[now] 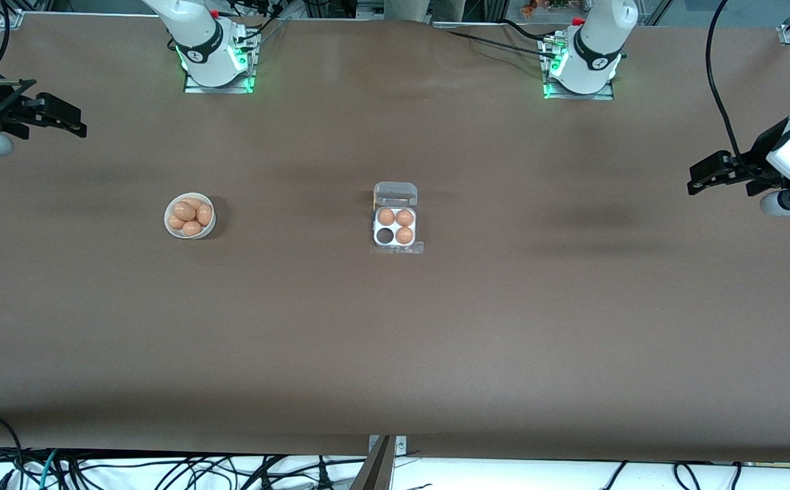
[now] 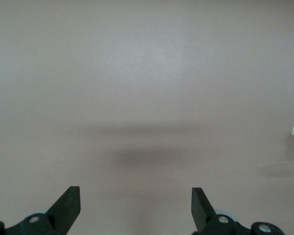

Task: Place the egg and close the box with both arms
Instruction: 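Move the right gripper over the white bowl of brown eggs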

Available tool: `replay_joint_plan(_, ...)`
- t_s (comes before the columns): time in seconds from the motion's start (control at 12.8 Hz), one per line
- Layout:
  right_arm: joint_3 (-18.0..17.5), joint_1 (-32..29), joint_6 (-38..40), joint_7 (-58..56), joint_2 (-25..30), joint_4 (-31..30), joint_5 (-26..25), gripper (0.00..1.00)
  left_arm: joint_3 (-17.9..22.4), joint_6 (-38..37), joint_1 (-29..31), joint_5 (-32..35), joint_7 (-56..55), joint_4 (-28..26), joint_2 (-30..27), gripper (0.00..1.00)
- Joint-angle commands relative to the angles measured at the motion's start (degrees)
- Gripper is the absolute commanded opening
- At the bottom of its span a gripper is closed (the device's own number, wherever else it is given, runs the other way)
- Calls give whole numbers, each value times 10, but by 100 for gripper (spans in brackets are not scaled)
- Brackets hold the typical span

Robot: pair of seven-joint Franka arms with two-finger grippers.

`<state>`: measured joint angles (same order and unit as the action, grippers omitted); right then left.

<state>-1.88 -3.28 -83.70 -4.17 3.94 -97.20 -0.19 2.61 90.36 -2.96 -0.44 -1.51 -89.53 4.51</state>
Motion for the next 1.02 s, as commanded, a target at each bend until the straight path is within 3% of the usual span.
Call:
replay_joint_plan(0.0,-2,-2,6,-4,-8,16,5,100,-1,-2,3,5,12,13,7,100)
replay_joint_plan(0.39,-1,-3,-2,-5,-13,-7,17,100,-2,-2,3,7,12,13,7,100)
replay_joint_plan(0.63,-2,-2,-63,-7,-8,-77,15,100,-1,-2,3,6,12,13,7,100)
replay_joint_plan(0.94,-2,-2,-216,-8,-13,-198,15,100,-1,-2,2,6,12,13,9,100)
